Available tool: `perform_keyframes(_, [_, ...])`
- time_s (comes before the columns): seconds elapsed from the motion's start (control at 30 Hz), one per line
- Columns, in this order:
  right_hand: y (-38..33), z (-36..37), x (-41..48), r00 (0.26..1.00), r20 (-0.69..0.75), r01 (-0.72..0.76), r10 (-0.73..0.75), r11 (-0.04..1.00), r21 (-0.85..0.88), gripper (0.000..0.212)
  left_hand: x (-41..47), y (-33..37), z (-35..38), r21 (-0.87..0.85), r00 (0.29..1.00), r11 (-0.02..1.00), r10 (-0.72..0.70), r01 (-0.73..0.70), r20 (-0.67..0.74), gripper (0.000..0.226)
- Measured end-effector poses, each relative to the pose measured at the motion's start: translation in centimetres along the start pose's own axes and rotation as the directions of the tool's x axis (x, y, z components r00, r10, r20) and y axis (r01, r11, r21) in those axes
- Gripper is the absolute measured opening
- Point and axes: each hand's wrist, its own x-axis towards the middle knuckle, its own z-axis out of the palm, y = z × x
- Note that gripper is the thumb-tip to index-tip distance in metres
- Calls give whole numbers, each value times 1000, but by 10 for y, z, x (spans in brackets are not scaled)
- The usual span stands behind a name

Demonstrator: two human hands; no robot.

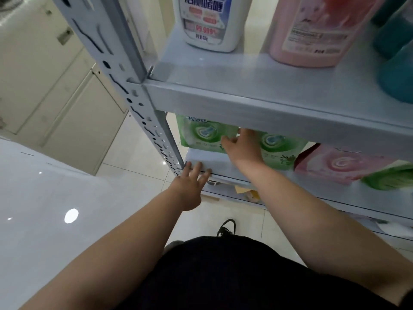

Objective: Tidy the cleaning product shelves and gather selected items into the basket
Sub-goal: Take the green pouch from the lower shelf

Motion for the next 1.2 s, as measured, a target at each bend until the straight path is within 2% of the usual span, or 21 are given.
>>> perform_keyframes(0.1, [8, 14, 0, 997, -54, 50, -50, 999, -7, 25, 2, -5, 3, -29, 1000, 1000, 6, -5, 9, 88])
perform_keyframes(0.17, [14, 24, -7, 1000, -17, 26, -26, 1000, 13, 28, 1, -7, 7, -27, 1000, 999, 23, -23, 18, 88])
perform_keyframes(0.23, [17, 34, -15, 1000, 19, 24, -24, 999, 29, 19, -2, -12, 8, -46, 998, 998, 53, -52, 24, 89])
perform_keyframes(0.27, [17, 37, -19, 999, 35, 26, -29, 997, 78, 13, -4, -15, 8, -79, 997, 994, 78, -76, 19, 89])
perform_keyframes(0.37, [15, 39, -39, 999, 39, -2, -7, 977, 215, 19, -16, -30, 7, -243, 985, 955, 159, -172, -74, 88])
perform_keyframes(0.43, [18, 36, -60, 999, -14, -32, 37, 963, 267, 9, -26, -43, 9, -412, 981, 892, 144, -185, -129, 86])
perform_keyframes(0.5, [21, 34, -86, 988, -118, -57, 104, 937, 346, 4, -37, -53, 12, -631, 989, 765, 56, -131, -138, 83])
perform_keyframes(0.57, [21, 31, -114, 963, -207, -58, 171, 885, 462, 6, -50, -56, 14, -842, 993, 533, -33, -80, -115, 75])
perform_keyframes(0.67, [19, 30, -155, 935, -249, -66, 253, 813, 579, 27, -66, -49, 10, -967, 989, 236, -85, -99, -122, 66])
perform_keyframes(0.73, [15, 31, -181, 913, -237, -98, 334, 740, 666, 22, -75, -43, 4, -982, 977, 110, -132, -155, -169, 60])
perform_keyframes(0.77, [14, 33, -195, 901, -219, -109, 373, 686, 719, 17, -79, -39, 3, -979, 974, 103, -122, -177, -190, 57])
perform_keyframes(0.87, [5, 37, -228, 886, -169, -93, 431, 523, 847, 18, -95, -26, 6, -943, 966, 229, -28, -243, -255, 45])
perform_keyframes(0.97, [-3, 33, -247, 900, -106, -50, 423, 341, 939, 25, -109, -24, 7, -894, 935, 340, -95, -292, -342, 45])
perform_keyframes(1.0, [-5, 30, -250, 913, -76, -44, 400, 283, 958, 30, -112, -25, 5, -905, 935, 315, -114, -288, -337, 44])
perform_keyframes(1.03, [-7, 28, -252, 923, -40, -55, 382, 235, 971, 38, -115, -25, 2, -939, 951, 242, -127, -245, -281, 42])
perform_keyframes(1.07, [-8, 27, -253, 926, -13, -78, 377, 225, 971, 43, -118, -22, -2, -978, 974, 85, -111, -190, -199, 40])
perform_keyframes(1.13, [-9, 29, -252, 932, 15, -142, 361, 329, 933, 43, -123, -14, -6, -975, 1000, -221, 3, -18, -19, 31])
perform_keyframes(1.17, [-10, 31, -253, 944, 50, -188, 326, 406, 894, 44, -128, -6, -7, -946, 995, -317, 94, 72, 44, 29])
perform_keyframes(1.2, [-10, 34, -253, 953, 106, -234, 283, 471, 851, 47, -136, 2, -8, -917, 976, -363, 194, 163, 97, 33])
